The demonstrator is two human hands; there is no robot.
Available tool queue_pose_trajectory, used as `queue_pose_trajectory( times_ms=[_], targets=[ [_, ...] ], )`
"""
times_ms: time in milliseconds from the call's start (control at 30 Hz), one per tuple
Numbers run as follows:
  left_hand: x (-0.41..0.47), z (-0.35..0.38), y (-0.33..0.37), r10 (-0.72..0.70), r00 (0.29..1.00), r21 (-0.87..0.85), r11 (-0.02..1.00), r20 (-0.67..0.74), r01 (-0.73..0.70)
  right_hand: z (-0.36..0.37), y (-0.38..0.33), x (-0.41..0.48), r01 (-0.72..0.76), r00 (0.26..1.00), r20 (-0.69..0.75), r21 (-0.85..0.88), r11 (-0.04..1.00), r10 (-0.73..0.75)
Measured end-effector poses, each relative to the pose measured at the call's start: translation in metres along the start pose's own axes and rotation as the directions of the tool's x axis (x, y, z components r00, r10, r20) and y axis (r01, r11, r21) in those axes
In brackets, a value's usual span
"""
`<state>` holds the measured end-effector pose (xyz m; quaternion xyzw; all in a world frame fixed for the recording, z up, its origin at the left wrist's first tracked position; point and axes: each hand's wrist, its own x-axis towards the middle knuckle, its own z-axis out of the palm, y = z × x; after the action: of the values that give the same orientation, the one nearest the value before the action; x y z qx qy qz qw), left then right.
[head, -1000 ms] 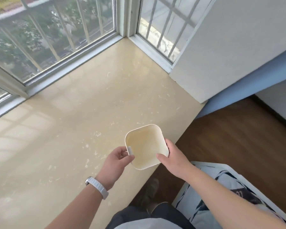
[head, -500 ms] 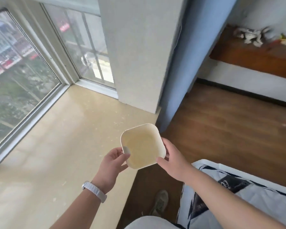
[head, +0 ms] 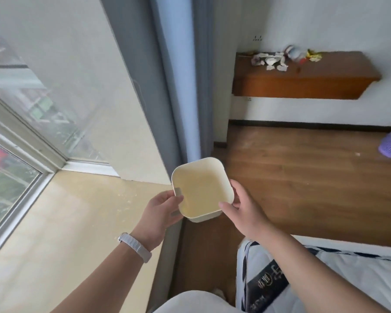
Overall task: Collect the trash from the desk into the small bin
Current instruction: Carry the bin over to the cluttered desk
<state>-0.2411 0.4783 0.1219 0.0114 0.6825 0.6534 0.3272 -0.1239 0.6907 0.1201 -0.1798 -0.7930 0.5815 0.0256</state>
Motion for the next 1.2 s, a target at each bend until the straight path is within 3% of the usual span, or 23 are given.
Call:
queue_pose_trajectory(
  times_ms=[633,1033,1200],
  targets=[
    [0.153,0.136,0.075,-0.064,0.936,0.187,0.982,0.346,-0.002,-0.119,0.023,0.057,-0.154,0.903,-0.401,0.038,0.987,0.156],
    [0.302,0.144,0.157,-0.046,0.926,0.099,0.995,0.374,0.01,-0.158,-0.013,0.21,-0.134,0.882,-0.449,0.05,0.99,0.142],
    [0.351,0.17,0.174,-0.054,0.91,0.136,0.991,0.412,-0.003,-0.183,-0.013,0.244,-0.097,0.863,-0.482,0.144,0.985,0.155]
  ],
)
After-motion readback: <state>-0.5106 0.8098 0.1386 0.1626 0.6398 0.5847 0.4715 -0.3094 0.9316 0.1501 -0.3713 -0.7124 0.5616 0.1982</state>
